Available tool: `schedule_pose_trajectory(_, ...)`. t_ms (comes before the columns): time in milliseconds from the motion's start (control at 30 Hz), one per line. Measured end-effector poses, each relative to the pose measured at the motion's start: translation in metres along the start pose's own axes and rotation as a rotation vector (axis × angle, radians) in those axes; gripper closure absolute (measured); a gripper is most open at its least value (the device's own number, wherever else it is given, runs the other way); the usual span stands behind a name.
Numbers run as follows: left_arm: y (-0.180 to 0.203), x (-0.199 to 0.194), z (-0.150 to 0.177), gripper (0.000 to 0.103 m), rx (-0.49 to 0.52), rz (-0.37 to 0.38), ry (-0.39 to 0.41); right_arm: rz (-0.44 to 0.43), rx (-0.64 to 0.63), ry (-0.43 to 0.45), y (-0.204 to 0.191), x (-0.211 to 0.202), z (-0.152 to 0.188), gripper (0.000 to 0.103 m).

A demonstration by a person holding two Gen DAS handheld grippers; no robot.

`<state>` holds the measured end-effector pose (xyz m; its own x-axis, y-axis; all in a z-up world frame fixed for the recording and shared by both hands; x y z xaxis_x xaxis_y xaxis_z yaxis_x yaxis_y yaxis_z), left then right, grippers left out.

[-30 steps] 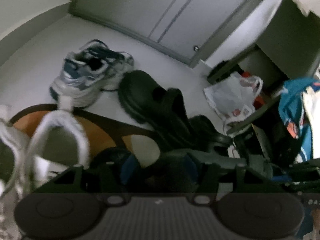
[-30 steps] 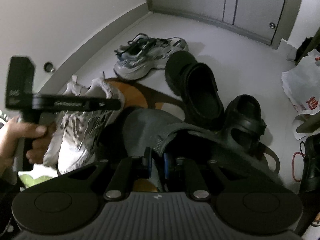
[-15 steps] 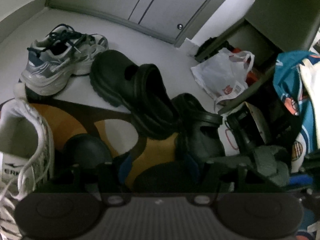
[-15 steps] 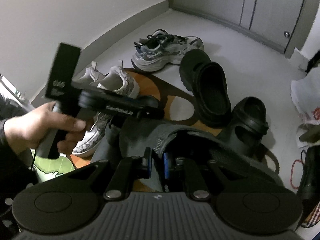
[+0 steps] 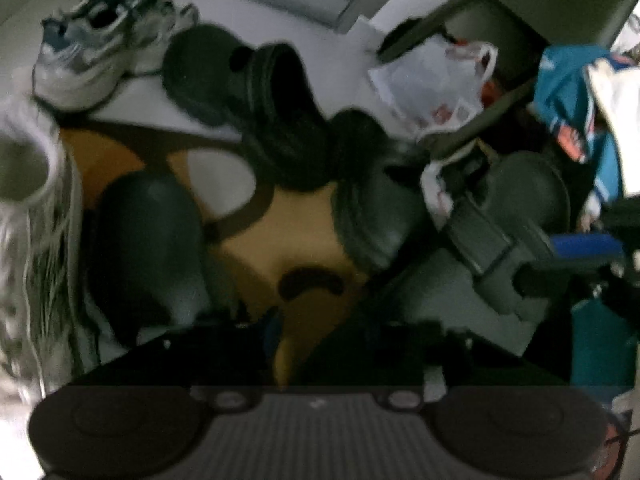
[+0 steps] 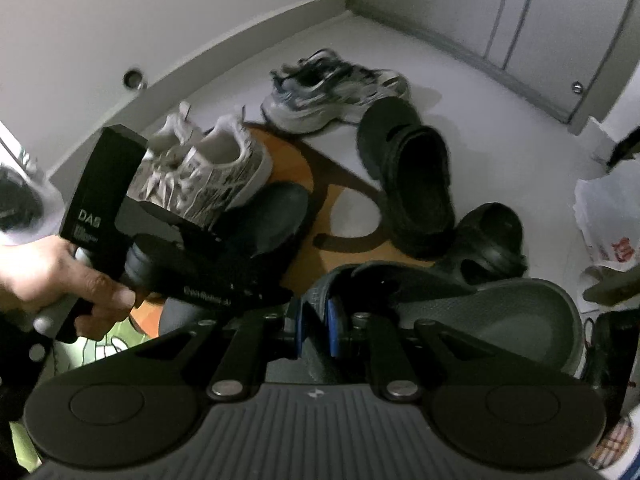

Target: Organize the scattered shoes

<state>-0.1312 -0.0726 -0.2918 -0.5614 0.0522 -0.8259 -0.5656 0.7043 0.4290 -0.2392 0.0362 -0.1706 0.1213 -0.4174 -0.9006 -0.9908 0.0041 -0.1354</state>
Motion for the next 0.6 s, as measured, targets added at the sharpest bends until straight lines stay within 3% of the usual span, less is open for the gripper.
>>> schedule_pose_trajectory(300,-0.023,-0.005,0.025,0.087,-0.073,0.033,-0.044,-0.002,-0.111,-0.021,-0.025,0.030,-0.008,0.089)
schedule_pose_trajectory(433,-0.025,-0.005,0.029,0.090,-0.078,0.039,-0.069,-0.029,-0.165,-0.018,-0.033,0.044,-0.010,0.088)
schedule_pose_trajectory(467,-0.026,-0.003,0.032,0.089,-0.091,0.056,-0.080,-0.035,-0.174,-0.026,-0.034,0.048,-0.008,0.088)
schedule_pose_trajectory(500,-0.027,-0.002,0.035,0.078,-0.106,0.077,-0.092,-0.037,-0.186,-0.033,-0.036,0.053,-0.005,0.088)
schedule_pose_trajectory(567,-0.025,0.002,0.041,0.066,-0.127,0.123,-0.112,-0.035,-0.207,-0.035,-0.037,0.062,-0.001,0.088)
schedule_pose_trajectory(600,-0.022,0.005,0.045,0.065,-0.116,0.132,-0.124,-0.028,-0.213,-0.022,-0.037,0.063,-0.001,0.088)
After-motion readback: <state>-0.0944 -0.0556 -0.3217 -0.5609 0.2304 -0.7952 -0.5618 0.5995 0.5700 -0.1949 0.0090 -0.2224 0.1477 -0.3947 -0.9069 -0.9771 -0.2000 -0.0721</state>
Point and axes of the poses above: each gripper's, at about its wrist camera, not at the fingertips, and x roughly the way its jaws point, y to its right, z to its underside, the point moved 3 cm from there along x, roughly the way its jaws point, and after that the axes turned 4 degrees about -z, right-handed, at the moved point
